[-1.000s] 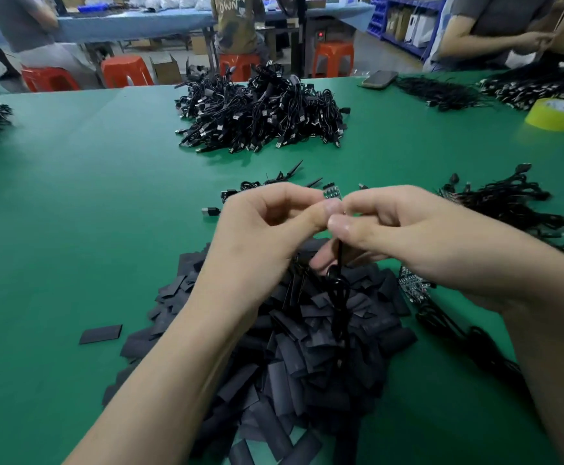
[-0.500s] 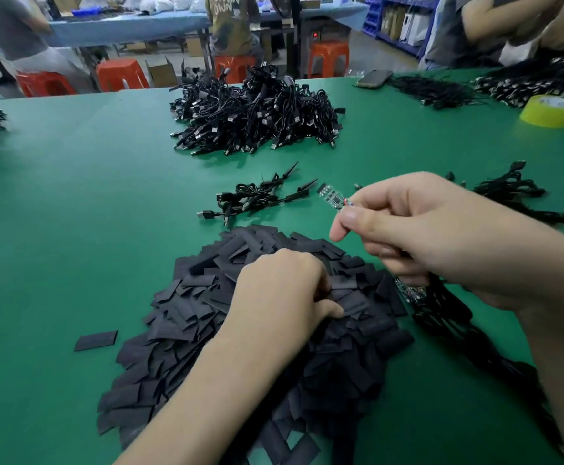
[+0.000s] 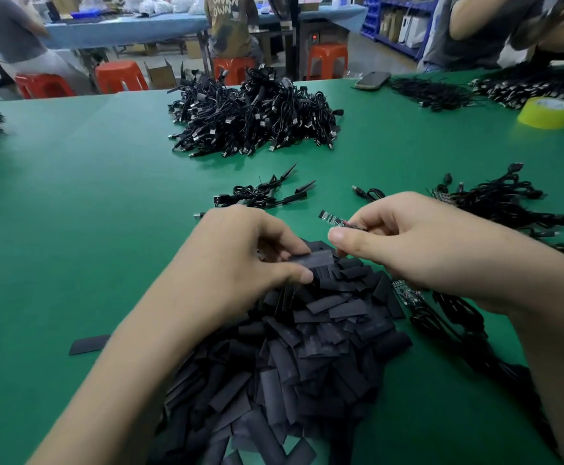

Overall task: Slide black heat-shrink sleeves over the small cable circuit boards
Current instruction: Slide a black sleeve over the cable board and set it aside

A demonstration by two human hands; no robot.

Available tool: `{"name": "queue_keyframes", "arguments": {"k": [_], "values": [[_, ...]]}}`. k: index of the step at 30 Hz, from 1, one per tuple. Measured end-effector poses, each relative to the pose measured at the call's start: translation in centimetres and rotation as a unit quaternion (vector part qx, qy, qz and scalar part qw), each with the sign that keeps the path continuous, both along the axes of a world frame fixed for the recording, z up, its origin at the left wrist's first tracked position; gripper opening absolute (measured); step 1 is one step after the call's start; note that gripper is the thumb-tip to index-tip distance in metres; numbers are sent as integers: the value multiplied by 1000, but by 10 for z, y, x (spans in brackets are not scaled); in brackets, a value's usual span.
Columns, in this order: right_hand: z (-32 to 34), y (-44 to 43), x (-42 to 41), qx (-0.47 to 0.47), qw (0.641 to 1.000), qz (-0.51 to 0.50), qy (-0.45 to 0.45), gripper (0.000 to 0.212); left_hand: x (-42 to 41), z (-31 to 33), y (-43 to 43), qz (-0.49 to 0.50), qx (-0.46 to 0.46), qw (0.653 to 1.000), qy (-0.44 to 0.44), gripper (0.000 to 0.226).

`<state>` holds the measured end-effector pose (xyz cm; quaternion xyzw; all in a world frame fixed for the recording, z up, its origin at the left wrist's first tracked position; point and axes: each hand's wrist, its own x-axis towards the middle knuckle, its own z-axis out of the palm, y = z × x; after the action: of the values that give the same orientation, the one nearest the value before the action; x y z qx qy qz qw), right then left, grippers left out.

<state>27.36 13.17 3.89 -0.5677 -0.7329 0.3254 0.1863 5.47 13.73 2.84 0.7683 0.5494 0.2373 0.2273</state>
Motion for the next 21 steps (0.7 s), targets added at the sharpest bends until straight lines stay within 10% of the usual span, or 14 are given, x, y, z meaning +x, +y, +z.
{"name": "queue_keyframes", "arguments": {"k": [10,21], "values": [[-1,0,-5,-27,991,5,134,35,-1,8,-5,-29,82,995,-56,23],[11,-4,6,-25,996,40,70,40,-10,17,-7,6,69,994,-82,16]]}}
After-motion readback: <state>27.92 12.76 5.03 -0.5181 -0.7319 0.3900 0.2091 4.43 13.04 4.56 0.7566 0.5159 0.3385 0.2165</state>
